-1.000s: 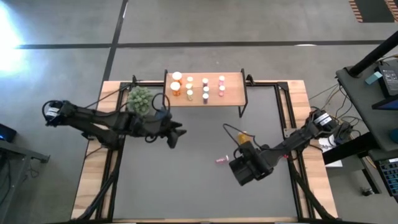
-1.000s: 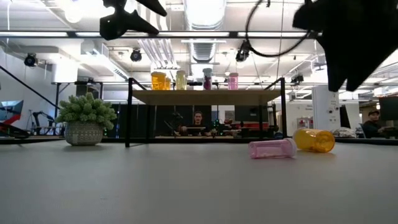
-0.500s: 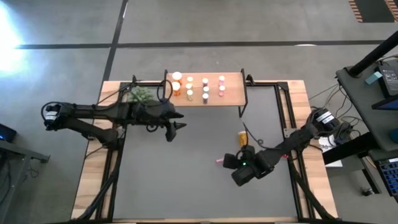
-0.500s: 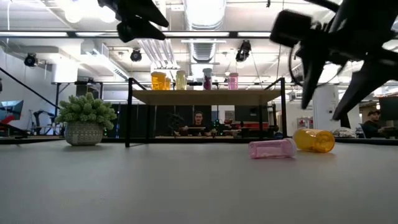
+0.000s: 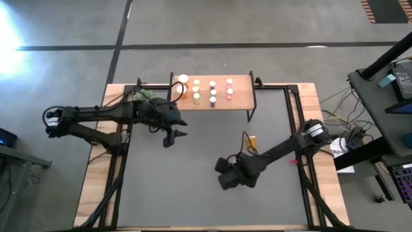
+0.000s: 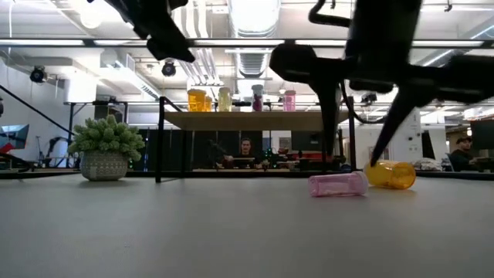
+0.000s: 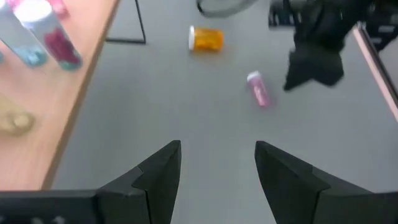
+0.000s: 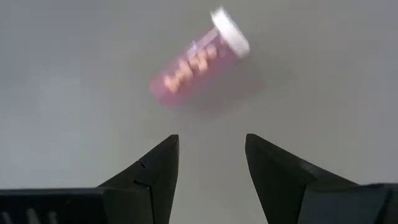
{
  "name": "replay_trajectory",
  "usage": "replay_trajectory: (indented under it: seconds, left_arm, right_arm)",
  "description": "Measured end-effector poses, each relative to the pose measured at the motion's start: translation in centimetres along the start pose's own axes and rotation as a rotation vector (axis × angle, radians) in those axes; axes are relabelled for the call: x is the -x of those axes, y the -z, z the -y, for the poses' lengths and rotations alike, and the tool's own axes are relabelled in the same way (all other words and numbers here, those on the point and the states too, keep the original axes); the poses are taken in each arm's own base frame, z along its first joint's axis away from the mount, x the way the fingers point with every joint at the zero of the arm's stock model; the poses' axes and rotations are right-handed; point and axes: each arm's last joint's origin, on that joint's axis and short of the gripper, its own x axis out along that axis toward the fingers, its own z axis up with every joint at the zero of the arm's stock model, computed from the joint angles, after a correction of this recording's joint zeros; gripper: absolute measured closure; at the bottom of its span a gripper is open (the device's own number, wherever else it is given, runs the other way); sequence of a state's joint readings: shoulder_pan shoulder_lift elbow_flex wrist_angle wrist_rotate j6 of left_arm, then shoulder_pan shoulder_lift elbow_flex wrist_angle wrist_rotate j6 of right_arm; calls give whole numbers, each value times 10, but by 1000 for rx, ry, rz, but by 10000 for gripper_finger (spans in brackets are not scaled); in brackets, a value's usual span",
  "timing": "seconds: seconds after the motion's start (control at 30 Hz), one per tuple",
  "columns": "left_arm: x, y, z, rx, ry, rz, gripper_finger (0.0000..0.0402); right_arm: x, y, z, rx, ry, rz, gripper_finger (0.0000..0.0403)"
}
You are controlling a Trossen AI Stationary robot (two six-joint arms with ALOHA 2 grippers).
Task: Pick and place medicine bottles onto shelf by color
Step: Put the pink pill bottle on the shelf aligned with the other pink pill bottles
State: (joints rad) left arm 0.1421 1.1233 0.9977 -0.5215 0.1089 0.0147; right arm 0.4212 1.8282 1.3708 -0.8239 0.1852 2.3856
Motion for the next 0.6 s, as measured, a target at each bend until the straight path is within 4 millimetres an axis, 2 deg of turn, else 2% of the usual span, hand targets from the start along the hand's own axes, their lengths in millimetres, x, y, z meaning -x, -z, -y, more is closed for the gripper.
replay_trajectory:
  seconds: [0.23,0.4,0.6]
  left_arm:
    - [0,6,0,5,4,-51,212]
    - [0,7,0,7,4,-62,212]
    - [-1,12,0,8,3,-78,212]
  right_arm:
    - [17,-23,-22,-48,67,82,227]
    - [7,-28,-36,-92,44,69,227]
    - [4,-27,-38,-103,55,69,227]
